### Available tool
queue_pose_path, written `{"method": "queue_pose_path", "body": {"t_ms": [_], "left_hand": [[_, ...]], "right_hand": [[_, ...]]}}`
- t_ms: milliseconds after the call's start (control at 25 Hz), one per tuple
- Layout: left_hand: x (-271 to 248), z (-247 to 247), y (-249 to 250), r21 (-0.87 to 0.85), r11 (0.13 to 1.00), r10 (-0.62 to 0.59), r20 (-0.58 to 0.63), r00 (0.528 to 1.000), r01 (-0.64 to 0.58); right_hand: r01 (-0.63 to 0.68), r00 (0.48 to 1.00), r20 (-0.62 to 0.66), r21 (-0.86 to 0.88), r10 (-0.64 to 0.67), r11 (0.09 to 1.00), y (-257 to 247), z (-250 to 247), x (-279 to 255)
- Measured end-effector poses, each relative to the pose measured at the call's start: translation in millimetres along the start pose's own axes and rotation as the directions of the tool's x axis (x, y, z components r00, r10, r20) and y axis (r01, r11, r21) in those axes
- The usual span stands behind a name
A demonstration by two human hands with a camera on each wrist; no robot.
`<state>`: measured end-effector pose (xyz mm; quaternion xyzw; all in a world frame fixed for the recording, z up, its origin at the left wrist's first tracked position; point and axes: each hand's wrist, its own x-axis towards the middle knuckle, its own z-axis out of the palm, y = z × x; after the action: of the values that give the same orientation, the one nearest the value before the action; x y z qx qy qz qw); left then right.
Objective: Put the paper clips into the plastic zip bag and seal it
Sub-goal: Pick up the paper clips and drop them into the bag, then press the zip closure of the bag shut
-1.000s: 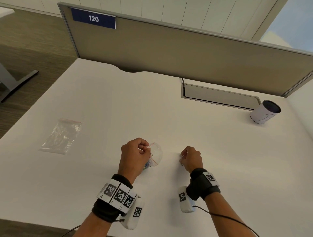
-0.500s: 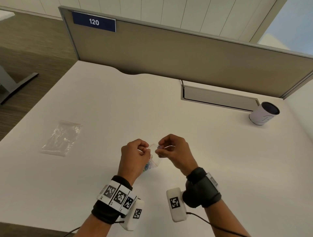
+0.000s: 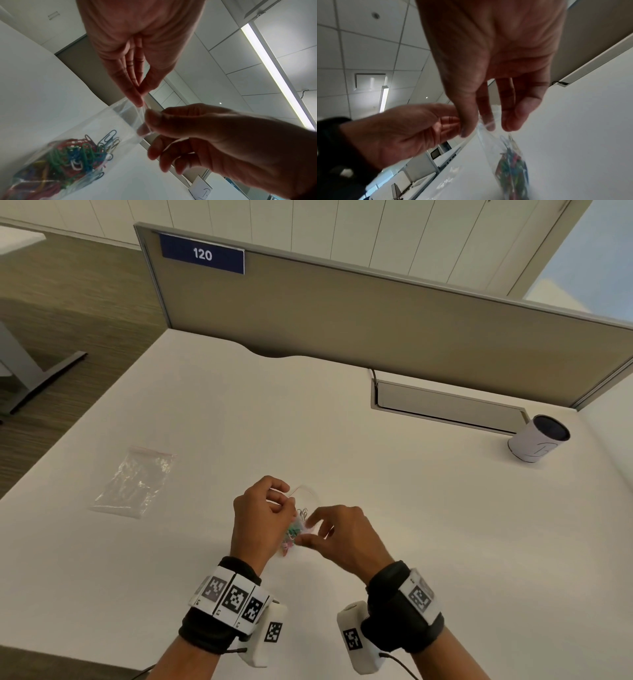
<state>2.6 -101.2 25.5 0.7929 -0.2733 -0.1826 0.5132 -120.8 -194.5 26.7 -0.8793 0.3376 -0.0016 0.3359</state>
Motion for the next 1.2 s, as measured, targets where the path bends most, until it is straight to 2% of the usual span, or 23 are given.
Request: {"method": "queue_pose_path", "body": {"t_ms": [200,360,440,520,600,800,960,1040,1200], "left_hand": [[4.4,-6.5,-6.7,-0.043,0.999,0.024,-0.024,0.999,-0.025],[4.7,-9.9,-7.0,0.001,0.995,0.1,-0.061,0.993,-0.1],[9.0,-11.9,-13.4,-0.052,0.995,0.084,0.034,0.996,-0.082],[12.1,-13.9,-17.5,-0.219,0.975,0.032,0.242,0.97,0.022],[15.4,-12.9,-19.3,-0.384,0.918,0.049,0.363,0.93,0.102],[19.4,-3.9,-10.7,-0.557,0.827,0.129,0.314,0.941,0.073],[20.0,1.2,1.5,-0.626,0.779,0.2,0.268,0.942,0.013],[21.8,3.9,6.4,-0.637,0.771,0.196,0.253,0.947,0.01],[24.6,9.1,12.5,-0.632,0.775,0.21,0.29,0.934,0.022]], "right_hand": [[0.121,0.968,-0.213,-0.079,-0.135,0.99,-5.2,1.8,6.8],[0.235,0.928,-0.286,-0.048,-0.238,0.971,-7.5,-15.6,9.4],[0.279,0.918,-0.299,0.018,-0.261,0.96,-8.3,-29.7,9.2],[0.308,0.914,-0.305,0.097,-0.266,0.946,-9.0,-44.8,6.6],[0.313,0.925,-0.286,0.205,-0.249,0.927,-8.9,-59.5,3.1],[0.258,0.955,-0.259,0.47,-0.147,0.844,-3.4,-83.0,-0.2],[0.25,0.956,-0.284,0.648,-0.077,0.719,1.3,-88.3,-4.5],[0.259,0.952,-0.3,0.697,-0.056,0.668,4.2,-90.7,-6.4],[0.264,0.945,-0.327,0.754,-0.005,0.601,4.2,-97.8,-7.4]]}}
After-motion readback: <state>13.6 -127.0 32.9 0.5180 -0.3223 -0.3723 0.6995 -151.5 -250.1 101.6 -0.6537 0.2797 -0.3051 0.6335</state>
